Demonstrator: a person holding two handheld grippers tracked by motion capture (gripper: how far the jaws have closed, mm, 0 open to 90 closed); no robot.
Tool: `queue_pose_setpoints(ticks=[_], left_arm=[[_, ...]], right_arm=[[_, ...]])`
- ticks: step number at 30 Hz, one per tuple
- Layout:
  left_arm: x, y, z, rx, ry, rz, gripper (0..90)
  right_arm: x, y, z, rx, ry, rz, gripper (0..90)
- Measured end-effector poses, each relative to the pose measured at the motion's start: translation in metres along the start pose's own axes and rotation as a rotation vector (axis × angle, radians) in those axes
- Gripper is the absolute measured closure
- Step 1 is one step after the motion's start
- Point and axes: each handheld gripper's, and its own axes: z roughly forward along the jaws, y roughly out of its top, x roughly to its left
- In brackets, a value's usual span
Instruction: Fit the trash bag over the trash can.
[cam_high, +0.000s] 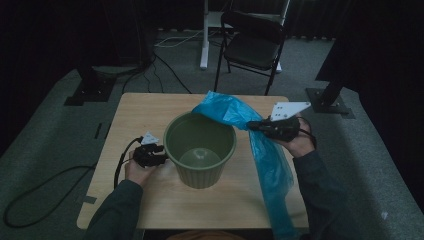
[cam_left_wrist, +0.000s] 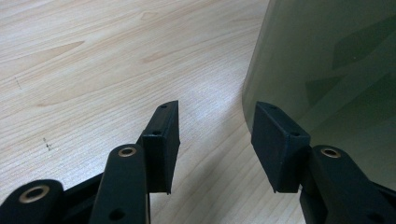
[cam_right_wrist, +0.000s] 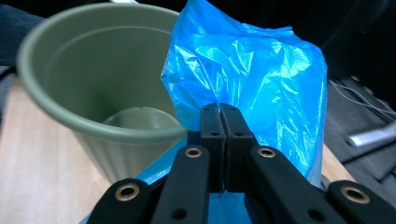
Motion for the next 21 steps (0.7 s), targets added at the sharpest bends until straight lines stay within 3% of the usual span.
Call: queue_pose_setpoints(ticks=[7, 21], left_arm=[[0.0, 0.0, 0.0, -0.001, 0.0, -0.003, 51.8], [0.001, 0.0, -0.001, -0.006, -0.003, -0.006, 51.9]], right_arm=[[0.009, 0.004, 0.004, 0.008, 0.075, -0.04, 89.0], [0.015, 0.004, 0.021, 0.047, 0.179, -0.06, 88.9]])
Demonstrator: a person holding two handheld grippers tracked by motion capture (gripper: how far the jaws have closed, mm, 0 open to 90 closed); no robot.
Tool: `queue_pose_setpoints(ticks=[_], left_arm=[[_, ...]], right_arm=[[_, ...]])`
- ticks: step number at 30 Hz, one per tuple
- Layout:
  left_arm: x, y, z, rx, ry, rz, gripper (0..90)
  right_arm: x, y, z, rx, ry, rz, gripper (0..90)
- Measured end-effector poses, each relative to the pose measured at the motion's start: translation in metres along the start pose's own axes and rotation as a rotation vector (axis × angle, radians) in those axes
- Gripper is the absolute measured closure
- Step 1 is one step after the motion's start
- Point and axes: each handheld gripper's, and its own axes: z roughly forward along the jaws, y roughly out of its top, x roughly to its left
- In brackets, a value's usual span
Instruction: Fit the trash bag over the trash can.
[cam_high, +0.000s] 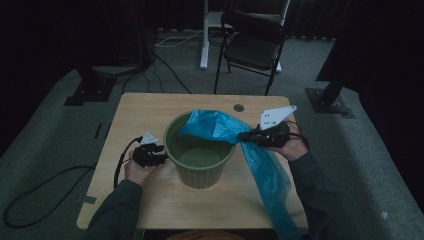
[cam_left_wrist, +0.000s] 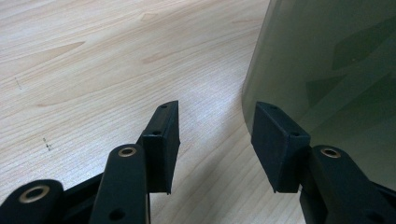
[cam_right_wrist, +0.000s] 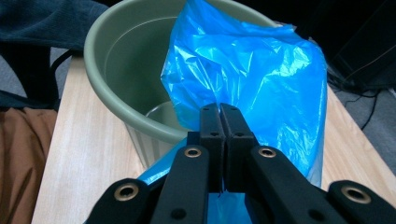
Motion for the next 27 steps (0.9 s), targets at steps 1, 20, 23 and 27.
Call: queue_pose_setpoints(ticks=[1, 20, 23, 27], left_arm=[[0.0, 0.0, 0.0, 0.0, -0.001, 0.001, 51.9], [0.0, 0.001, -0.002, -0.007, -0.01, 0.004, 52.4], [0.0, 0.001, -0.002, -0.007, -0.01, 0.004, 52.4], [0.0, 0.001, -0.002, -0.008, -0.01, 0.005, 52.4]], right_arm=[[0.0, 0.0, 0.0, 0.0, 0.0, 0.0, 88.9], [-0.008, 0.02, 0.044, 0.114, 0.081, -0.023, 88.5], [-0.01, 0.025, 0.052, 0.123, 0.088, -0.029, 88.4], [-0.012, 0.032, 0.066, 0.13, 0.098, -0.033, 88.3]])
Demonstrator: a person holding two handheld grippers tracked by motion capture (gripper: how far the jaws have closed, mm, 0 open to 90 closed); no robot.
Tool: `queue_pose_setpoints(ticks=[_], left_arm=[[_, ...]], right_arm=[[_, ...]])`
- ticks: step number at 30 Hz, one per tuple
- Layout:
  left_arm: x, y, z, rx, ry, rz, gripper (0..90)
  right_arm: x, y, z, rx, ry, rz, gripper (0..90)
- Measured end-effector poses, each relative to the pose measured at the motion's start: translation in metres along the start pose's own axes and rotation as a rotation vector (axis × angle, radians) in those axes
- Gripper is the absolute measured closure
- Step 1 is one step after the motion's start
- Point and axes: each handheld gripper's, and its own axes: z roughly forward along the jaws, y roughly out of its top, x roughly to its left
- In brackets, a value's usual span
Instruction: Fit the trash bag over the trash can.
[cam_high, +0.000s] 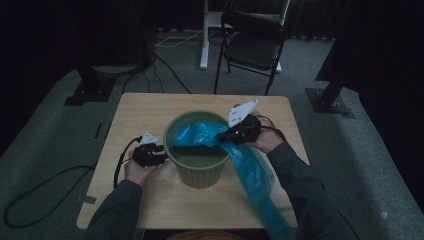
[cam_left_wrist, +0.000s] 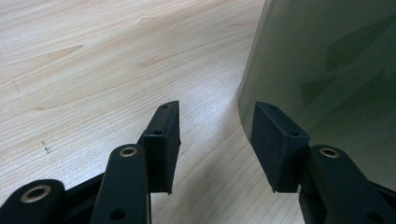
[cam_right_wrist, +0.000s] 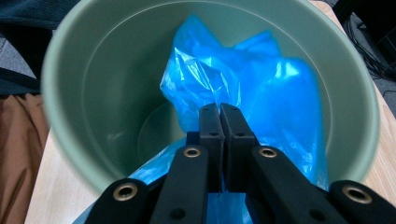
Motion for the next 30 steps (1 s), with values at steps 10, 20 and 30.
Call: queue_pose_setpoints(ticks=[10, 20, 30], left_arm=[[0.001, 0.0, -0.001, -0.005, -0.002, -0.001, 52.3], [0.001, 0.0, -0.001, -0.005, -0.002, -0.001, 52.3], [0.001, 0.0, 0.0, -0.003, 0.003, -0.004, 52.4]], right_arm=[[-0.009, 0.014, 0.023, 0.012, -0.006, 0.024, 80.7], [0.005, 0.014, -0.011, -0.07, -0.072, 0.059, 55.5], [0.028, -0.018, -0.039, -0.072, -0.151, 0.142, 51.7]])
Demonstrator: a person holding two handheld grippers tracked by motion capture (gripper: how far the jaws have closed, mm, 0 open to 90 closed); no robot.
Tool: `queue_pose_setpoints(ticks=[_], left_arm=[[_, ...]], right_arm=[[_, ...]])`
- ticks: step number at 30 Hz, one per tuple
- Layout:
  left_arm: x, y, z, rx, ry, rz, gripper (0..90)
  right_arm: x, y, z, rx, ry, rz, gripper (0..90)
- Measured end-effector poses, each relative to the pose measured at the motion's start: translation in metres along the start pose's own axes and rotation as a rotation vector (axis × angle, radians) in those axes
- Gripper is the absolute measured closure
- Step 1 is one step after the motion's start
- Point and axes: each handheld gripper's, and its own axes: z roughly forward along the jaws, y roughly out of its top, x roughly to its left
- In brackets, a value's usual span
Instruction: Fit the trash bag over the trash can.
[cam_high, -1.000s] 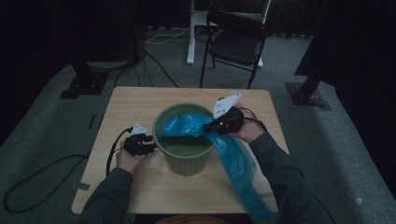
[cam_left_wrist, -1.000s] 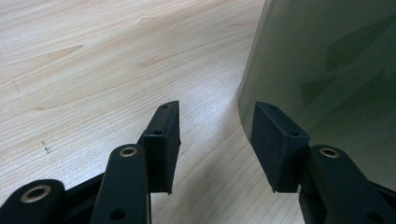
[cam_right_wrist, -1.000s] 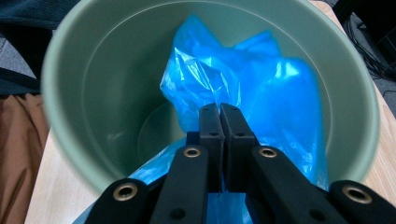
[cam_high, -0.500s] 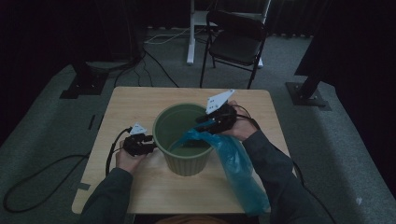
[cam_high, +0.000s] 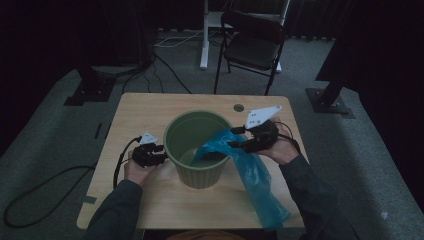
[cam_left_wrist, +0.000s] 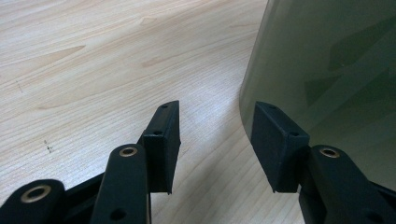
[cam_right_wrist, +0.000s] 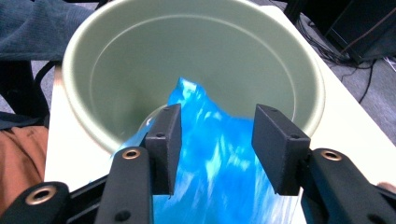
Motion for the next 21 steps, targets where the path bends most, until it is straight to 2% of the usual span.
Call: queue_pose_setpoints(ticks=[11, 16, 19, 21], left_arm=[[0.001, 0.0, -0.002, -0.008, 0.005, -0.013, 52.0], [0.001, 0.0, -0.001, -0.006, 0.006, -0.01, 51.8], [0.001, 0.0, -0.002, -0.008, 0.006, -0.013, 51.8], [0.001, -0.001, -0.002, -0.009, 0.006, -0.015, 51.7]], right_arm=[[0.028, -0.03, -0.021, -0.033, -0.012, 0.05, 42.7], [0.042, -0.039, -0.023, -0.028, -0.032, 0.043, 39.2], [0.049, -0.048, -0.023, -0.025, -0.051, 0.085, 35.9], [0.052, -0.051, -0.021, -0.02, -0.069, 0.087, 35.5]])
